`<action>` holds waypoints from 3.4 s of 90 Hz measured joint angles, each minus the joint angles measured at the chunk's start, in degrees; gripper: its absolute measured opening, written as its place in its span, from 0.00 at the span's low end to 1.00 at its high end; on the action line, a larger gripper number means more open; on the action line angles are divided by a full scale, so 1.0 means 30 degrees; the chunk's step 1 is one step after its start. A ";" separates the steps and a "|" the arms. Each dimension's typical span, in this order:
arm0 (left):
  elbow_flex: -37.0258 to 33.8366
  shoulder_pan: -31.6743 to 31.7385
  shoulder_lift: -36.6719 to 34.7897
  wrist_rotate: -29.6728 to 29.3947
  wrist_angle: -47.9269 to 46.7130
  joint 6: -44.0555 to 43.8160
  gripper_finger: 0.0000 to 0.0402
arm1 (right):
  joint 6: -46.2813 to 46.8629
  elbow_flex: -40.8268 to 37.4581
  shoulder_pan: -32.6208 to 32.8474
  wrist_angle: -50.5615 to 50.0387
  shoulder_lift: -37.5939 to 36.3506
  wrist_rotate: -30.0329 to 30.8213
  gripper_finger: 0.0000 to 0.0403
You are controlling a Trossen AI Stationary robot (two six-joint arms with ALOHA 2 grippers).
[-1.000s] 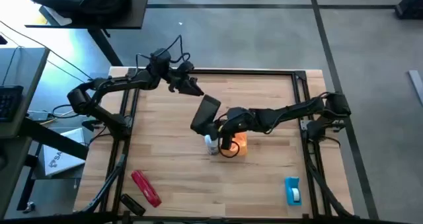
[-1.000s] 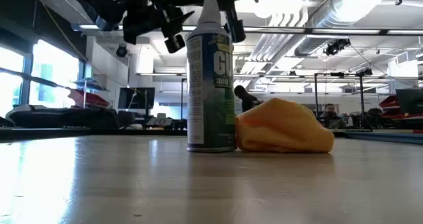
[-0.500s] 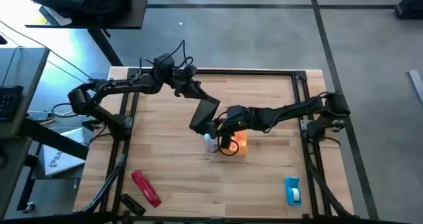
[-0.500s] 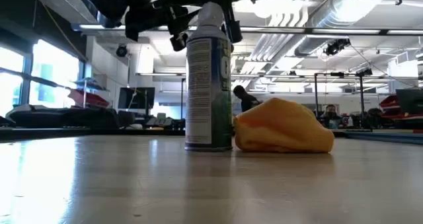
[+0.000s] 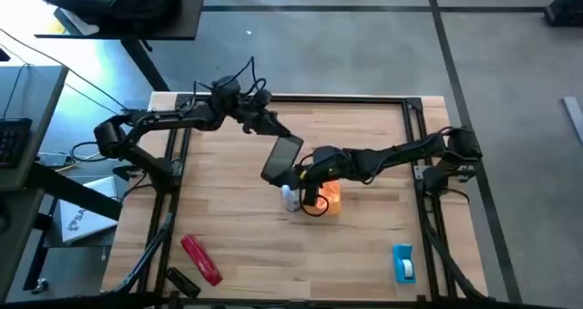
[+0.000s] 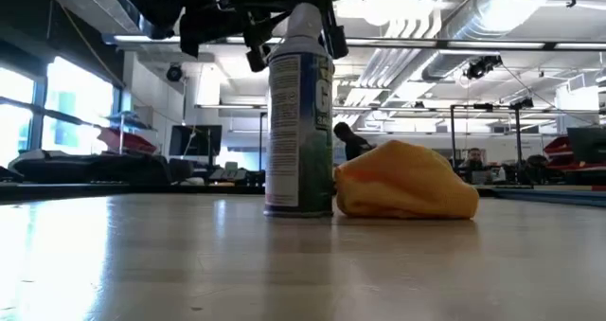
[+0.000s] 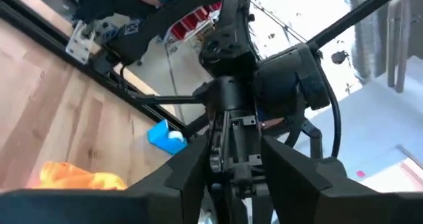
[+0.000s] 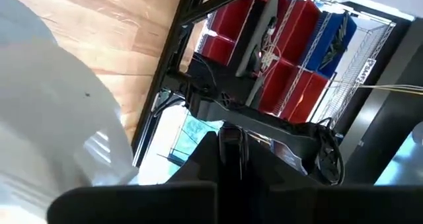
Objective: Apply microfiber cloth
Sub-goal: Spray the front and back of the black cellphone using the white spray bottle
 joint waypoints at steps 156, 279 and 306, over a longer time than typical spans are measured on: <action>-0.0007 0.6630 -0.3563 -0.3166 0.1436 0.4301 0.03 | 2.2339 0.0007 -0.4679 -0.1601 -0.2652 -0.7516 0.34; -0.9106 -0.2294 -0.9194 -2.0034 0.2851 1.5941 0.03 | 2.9026 0.0182 -0.5180 -0.1581 0.0357 -1.4709 0.00; -0.9092 -0.4437 -0.8679 -2.2083 0.2833 1.6550 0.03 | 2.8128 0.1414 -0.5247 -0.4128 0.0937 -1.4945 0.00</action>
